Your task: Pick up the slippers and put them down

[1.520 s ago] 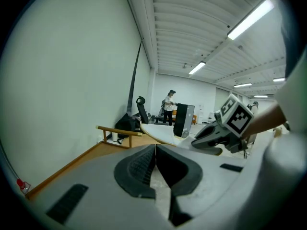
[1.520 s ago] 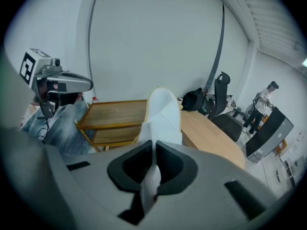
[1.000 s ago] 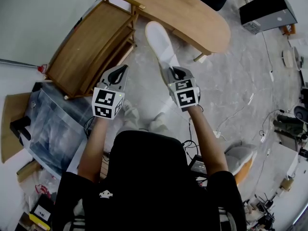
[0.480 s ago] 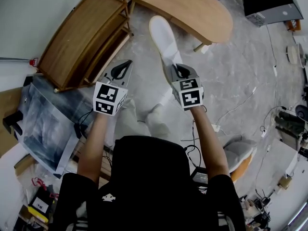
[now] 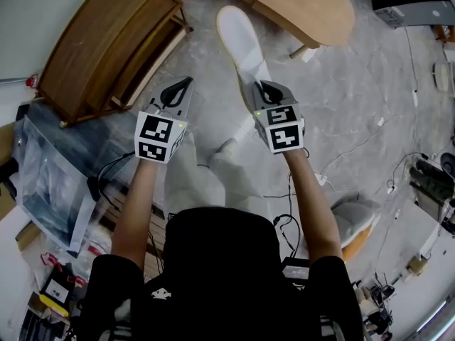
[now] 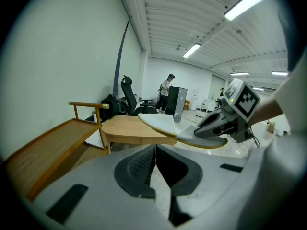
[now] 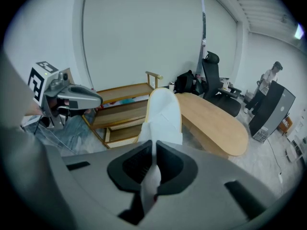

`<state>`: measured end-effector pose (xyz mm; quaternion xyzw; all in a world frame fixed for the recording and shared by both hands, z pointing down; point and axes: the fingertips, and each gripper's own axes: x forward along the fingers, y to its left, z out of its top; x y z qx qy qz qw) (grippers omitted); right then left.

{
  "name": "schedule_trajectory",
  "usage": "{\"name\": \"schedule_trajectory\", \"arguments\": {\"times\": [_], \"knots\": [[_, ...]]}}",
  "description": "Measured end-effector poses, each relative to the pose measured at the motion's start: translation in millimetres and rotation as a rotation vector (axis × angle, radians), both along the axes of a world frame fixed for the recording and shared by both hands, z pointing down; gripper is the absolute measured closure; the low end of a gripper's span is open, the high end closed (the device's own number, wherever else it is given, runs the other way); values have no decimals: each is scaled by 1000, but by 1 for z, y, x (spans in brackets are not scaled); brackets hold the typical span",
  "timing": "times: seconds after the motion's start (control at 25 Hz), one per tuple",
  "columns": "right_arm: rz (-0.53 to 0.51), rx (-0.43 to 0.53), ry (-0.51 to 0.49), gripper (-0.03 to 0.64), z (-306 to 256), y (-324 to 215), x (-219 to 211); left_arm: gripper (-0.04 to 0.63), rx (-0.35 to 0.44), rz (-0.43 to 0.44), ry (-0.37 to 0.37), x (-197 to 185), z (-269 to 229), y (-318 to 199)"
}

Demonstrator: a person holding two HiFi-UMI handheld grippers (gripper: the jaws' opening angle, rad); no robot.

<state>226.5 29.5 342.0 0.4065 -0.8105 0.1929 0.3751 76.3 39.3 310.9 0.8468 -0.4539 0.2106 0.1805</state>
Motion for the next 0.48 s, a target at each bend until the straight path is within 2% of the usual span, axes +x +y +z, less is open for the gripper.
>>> {"name": "schedule_trajectory", "arguments": {"times": [0.2,0.48], "knots": [[20,-3,-18,606,44,-11,12,589,-6,-6,6,12,48,-16],[58,-9,-31,606,113,-23,17,589,13,53,-3,34,112,-36]]}}
